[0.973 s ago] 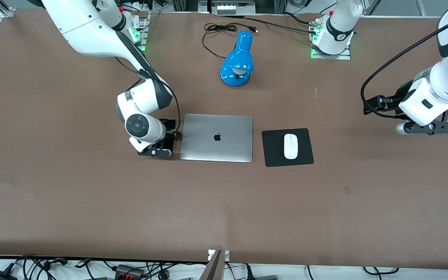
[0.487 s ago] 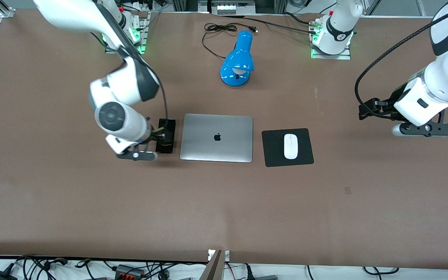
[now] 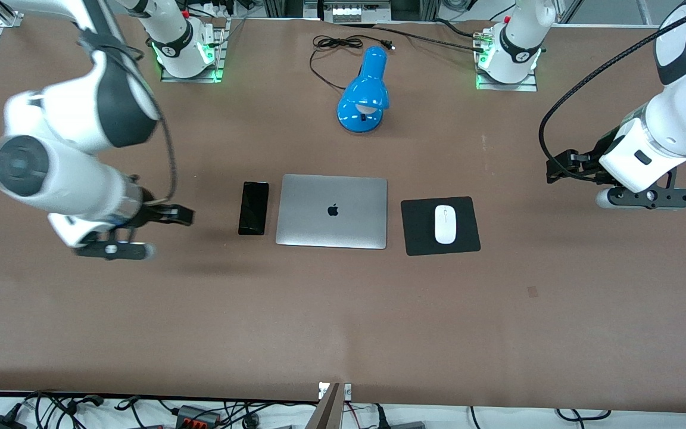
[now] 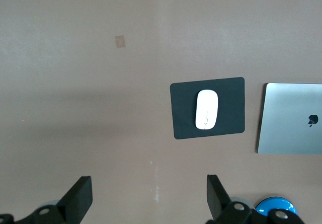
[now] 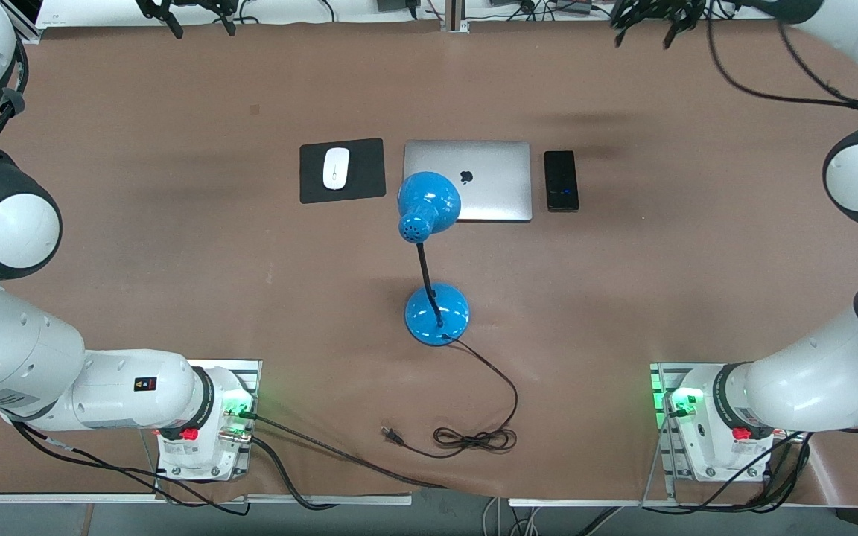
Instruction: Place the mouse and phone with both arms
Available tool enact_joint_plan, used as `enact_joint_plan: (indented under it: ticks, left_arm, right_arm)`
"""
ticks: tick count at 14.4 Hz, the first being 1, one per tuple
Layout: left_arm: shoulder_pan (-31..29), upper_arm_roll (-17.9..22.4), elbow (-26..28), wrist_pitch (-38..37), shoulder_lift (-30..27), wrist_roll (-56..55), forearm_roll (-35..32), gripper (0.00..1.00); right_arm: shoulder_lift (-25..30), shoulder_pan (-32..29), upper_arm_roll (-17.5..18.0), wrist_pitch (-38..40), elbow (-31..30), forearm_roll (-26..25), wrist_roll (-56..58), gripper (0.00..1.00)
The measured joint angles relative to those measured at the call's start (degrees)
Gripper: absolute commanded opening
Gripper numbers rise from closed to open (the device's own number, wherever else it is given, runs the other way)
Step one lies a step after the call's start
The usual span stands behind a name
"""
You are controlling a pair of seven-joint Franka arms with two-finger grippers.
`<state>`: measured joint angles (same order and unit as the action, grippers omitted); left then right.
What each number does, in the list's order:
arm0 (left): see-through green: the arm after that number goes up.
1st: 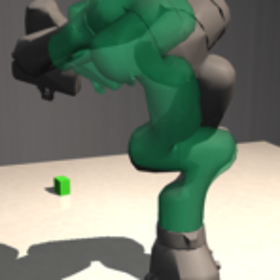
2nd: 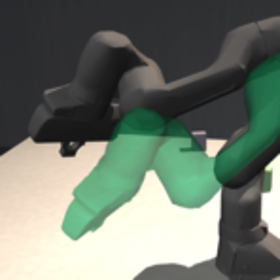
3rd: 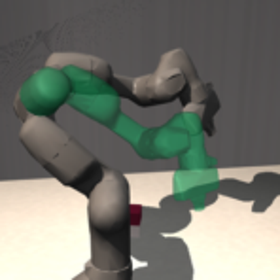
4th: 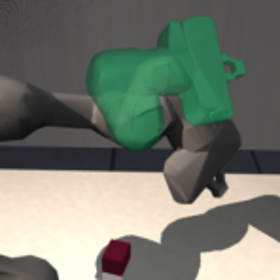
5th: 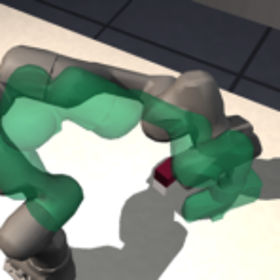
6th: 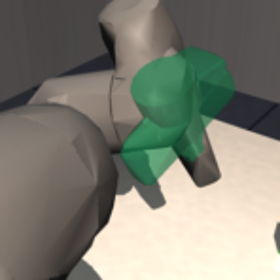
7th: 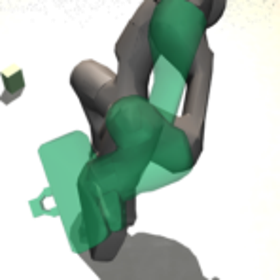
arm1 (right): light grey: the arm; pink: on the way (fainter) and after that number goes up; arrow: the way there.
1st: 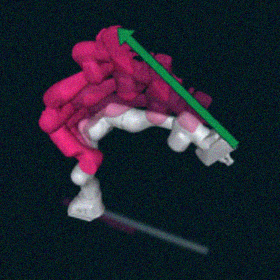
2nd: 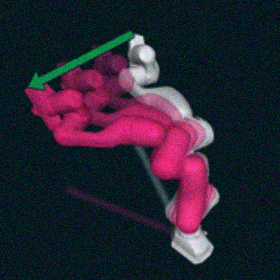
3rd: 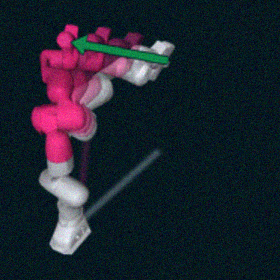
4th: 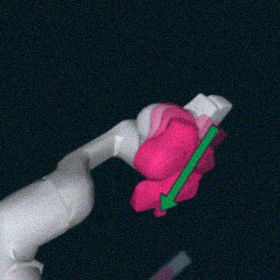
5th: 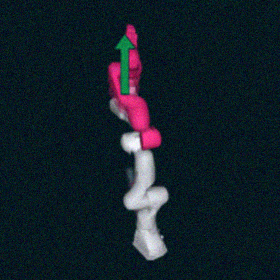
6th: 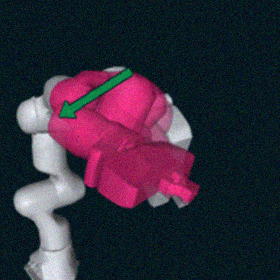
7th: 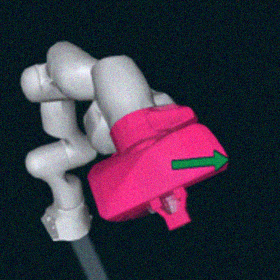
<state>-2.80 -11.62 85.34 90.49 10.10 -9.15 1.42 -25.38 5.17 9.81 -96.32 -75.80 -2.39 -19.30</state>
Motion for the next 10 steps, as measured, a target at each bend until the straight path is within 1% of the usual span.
enact_joint_plan:
  ticks: [4,7,10]
  left_arm:
    - [-0.22,0.01,0.01,0.01,0.0,-0.22,0.0,1.0]
    - [-0.44,0.09,0.01,0.13,-0.01,-1.58,0.0,1.0]
    - [-0.78,0.3,0.01,-0.16,-0.08,-2.4,0.0,1.0]
  right_arm:
    - [2.8,-4.2,-0.66,0.65,0.85,0.0,4.74,1.0]
    - [5.3,-5.06,-5.43,0.72,0.92,0.04,9.61,1.0]
    - [7.08,-5.2,-10.22,0.79,0.95,0.97,16.83,1.0]
